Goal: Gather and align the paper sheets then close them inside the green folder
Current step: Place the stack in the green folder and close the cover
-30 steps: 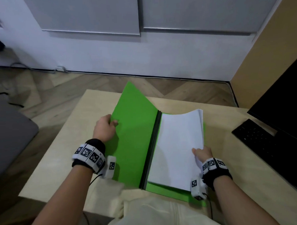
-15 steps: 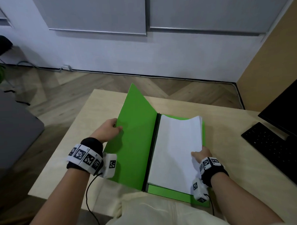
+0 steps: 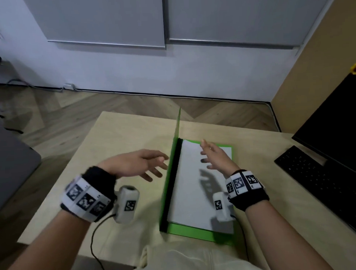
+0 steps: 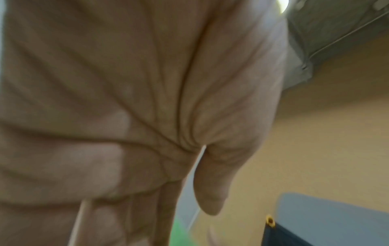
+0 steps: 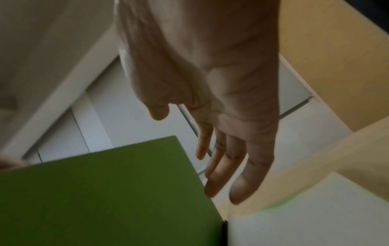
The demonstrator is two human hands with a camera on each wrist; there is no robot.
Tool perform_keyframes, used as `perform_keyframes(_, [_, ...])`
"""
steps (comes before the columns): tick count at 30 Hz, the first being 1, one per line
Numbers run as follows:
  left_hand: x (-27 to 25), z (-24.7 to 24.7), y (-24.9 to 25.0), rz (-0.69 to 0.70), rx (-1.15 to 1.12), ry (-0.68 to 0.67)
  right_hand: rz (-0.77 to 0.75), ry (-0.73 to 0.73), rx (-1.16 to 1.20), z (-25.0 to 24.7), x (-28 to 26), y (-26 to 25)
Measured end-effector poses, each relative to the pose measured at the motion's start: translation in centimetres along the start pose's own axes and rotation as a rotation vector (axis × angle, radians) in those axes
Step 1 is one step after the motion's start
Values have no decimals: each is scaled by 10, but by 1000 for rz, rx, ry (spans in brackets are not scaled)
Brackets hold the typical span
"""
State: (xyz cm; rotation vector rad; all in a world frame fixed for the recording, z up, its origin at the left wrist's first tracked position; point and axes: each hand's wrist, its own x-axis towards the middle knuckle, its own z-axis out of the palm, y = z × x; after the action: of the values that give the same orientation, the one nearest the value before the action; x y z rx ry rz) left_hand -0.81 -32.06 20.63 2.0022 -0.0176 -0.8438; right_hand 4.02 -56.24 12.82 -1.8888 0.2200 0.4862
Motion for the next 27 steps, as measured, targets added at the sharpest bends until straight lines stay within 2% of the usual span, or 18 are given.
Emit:
perform_keyframes(3, [31,36,-10,-27,27,-74,-20,-89,-11,-9,-19,-6])
perform_keyframes(7, [76,71,-31,-102,17,-108,-5,-90,-97,-33,-21,31])
perform_keyframes(9, [97,83,-47,-156,7,13,93,-36,-106,-47,-14,61])
perform_keyframes(12, [126,93,-76,-283,0,292,282,85,-153,-61,-1,106])
perform_keyframes(15, [141,106,-95,-391,9,383,414,194,-152,-64,8,141])
perform_keyframes(17, [148,115,-103,-387,70,416,479,210,-185,-62,8,153])
perform_keyframes(20, [152,124,-107,-336,9,403,531,219,-268,-56,4,163])
perform_keyframes(27, [141,109,-108,-310,-103,377,546,130,-254,-28,15,150])
